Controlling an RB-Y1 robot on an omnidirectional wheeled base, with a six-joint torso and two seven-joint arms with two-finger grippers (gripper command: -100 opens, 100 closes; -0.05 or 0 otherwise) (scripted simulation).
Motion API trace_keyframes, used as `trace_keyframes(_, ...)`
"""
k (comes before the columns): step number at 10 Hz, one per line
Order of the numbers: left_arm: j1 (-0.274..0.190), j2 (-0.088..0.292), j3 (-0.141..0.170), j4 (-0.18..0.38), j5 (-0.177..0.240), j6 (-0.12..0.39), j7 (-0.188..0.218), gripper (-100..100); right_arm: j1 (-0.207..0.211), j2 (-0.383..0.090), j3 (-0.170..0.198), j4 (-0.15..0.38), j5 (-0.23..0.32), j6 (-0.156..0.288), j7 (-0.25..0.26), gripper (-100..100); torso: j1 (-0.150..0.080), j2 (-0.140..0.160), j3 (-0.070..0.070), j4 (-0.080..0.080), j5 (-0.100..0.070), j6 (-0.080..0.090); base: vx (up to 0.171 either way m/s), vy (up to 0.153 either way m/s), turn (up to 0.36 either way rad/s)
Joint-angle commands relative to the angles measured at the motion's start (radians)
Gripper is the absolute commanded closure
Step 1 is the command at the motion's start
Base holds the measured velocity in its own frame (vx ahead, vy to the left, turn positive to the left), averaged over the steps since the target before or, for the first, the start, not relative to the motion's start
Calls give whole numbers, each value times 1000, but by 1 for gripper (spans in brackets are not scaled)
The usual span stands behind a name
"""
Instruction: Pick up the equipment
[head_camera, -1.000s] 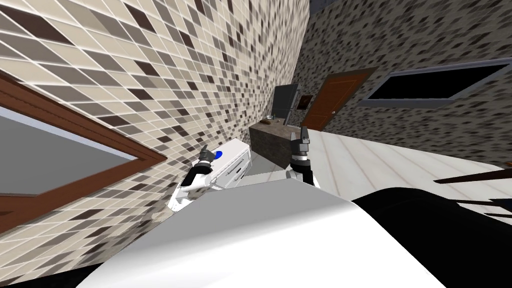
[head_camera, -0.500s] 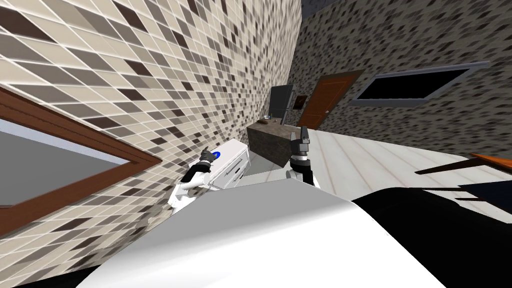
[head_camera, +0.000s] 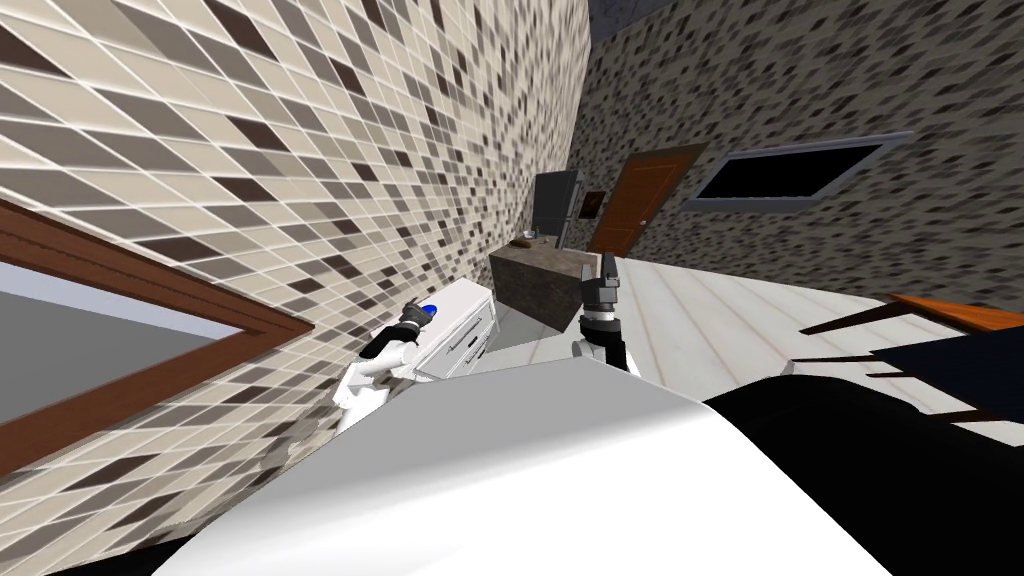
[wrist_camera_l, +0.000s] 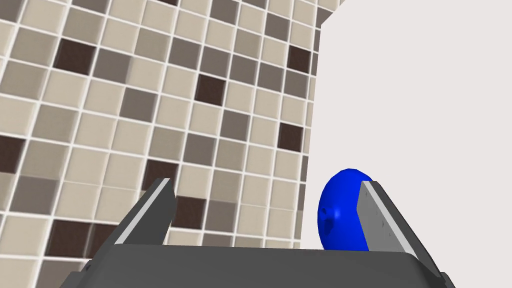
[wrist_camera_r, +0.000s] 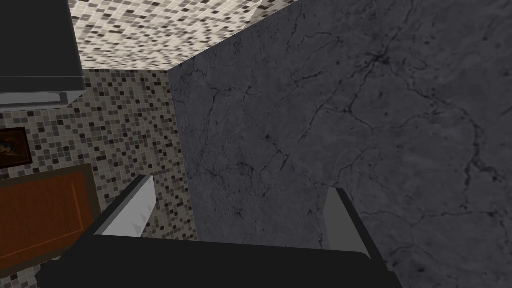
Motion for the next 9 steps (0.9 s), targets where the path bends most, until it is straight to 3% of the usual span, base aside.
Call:
trace_keyframes(1, -8, -3, 2, 9, 6, 50, 15, -100, 0, 0, 0, 0, 0, 0, 0, 0, 0, 0, 0, 0, 0, 0, -18, 10, -90)
trace_keyframes(2, -25, 13, 9, 38, 36, 79, 45, -100, 0, 0, 0, 0, 0, 0, 0, 0, 0, 0, 0, 0, 0, 0, -19, 17, -140)
trace_keyframes(4, -25, 13, 9, 38, 36, 114, 45, -100, 0, 0, 0, 0, 0, 0, 0, 0, 1, 0, 0, 0, 0, -1, -12, 13, -17)
trace_keyframes(5, -41, 31, 15, 68, 67, 152, 74, -100, 0, 0, 0, 0, 0, 0, 0, 0, 0, 0, 0, 0, 0, -1, -14, 12, -111)
trace_keyframes(6, -41, 31, 15, 68, 67, 173, 74, -100, 0, 0, 0, 0, 0, 0, 0, 0, 0, 0, 0, 0, 0, 0, -16, 19, -73)
trace_keyframes(9, -68, 68, 25, 128, 128, 258, 129, -100, 0, 0, 0, 0, 0, 0, 0, 0, 2, 0, 0, 0, 0, -1, -15, 33, -85)
